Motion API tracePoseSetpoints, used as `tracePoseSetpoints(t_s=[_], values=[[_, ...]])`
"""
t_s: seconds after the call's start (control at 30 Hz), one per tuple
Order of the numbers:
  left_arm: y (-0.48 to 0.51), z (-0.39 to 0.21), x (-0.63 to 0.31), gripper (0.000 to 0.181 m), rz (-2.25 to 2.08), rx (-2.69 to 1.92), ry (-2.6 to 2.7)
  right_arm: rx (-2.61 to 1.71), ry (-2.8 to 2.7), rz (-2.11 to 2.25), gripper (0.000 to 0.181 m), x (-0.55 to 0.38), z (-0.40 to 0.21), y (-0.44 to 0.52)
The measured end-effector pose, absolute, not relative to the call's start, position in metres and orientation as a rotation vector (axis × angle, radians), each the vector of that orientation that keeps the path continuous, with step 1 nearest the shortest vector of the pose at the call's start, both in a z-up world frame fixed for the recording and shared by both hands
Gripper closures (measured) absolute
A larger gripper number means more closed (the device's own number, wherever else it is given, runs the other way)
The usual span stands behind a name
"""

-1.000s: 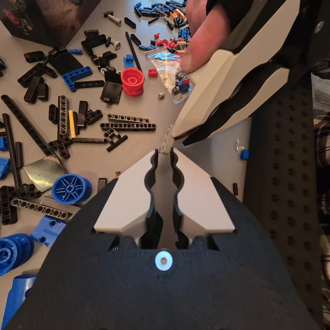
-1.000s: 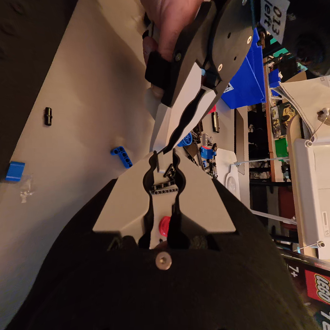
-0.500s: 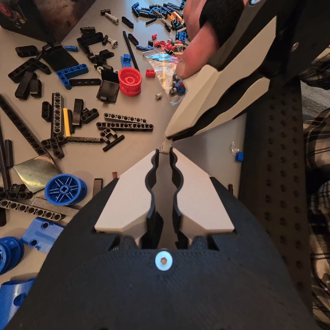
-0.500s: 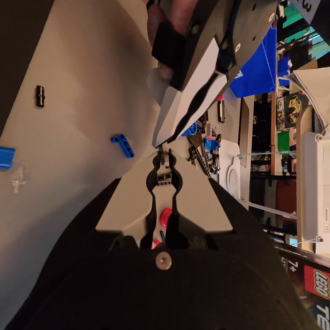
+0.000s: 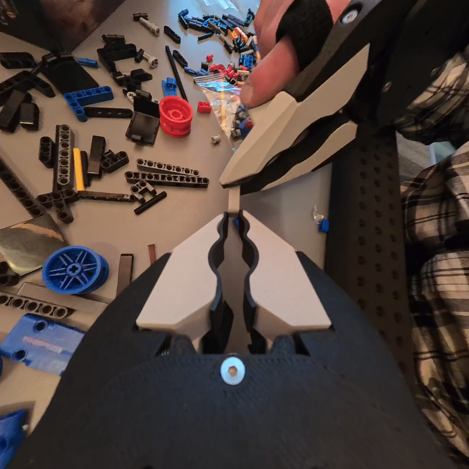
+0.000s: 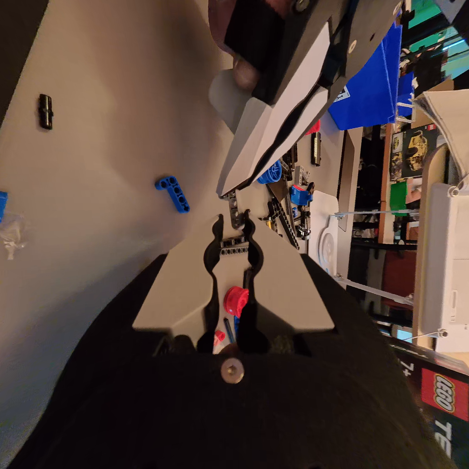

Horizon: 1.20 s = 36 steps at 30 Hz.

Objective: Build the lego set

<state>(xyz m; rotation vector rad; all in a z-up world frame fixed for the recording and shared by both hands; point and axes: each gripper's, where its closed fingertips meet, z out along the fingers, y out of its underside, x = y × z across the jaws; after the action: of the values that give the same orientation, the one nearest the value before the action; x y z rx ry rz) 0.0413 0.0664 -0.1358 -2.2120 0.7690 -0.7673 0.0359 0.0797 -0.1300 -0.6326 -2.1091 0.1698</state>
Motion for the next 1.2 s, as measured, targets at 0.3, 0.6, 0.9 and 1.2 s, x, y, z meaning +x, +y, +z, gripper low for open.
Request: tracePoseSetpoints(t_s=[0.3, 0.6, 0.9, 1.2], values=[[0.065, -0.131, 0.044, 0.174, -0.797, -2.182, 0.766, -0.664, -2.101, 0.197, 0.174, 0.035, -0.13, 0.082], [0.077, -0.122, 0.043, 0.153, -0.339, -2.016, 0.99, -0.933, -2.064, 0.423, 0.174, 0.039, -0.13, 0.096], [0.09, -0.119, 0.04, 0.161, 0.131, -1.805, 1.183, -1.147, -2.02, 0.728, 0.174, 0.041, -0.125, 0.092], [0.092, -0.114, 0.041, 0.169, 0.141, -1.786, 1.165, -1.206, -2.007, 0.826, 0.174, 0.043, -0.124, 0.09]])
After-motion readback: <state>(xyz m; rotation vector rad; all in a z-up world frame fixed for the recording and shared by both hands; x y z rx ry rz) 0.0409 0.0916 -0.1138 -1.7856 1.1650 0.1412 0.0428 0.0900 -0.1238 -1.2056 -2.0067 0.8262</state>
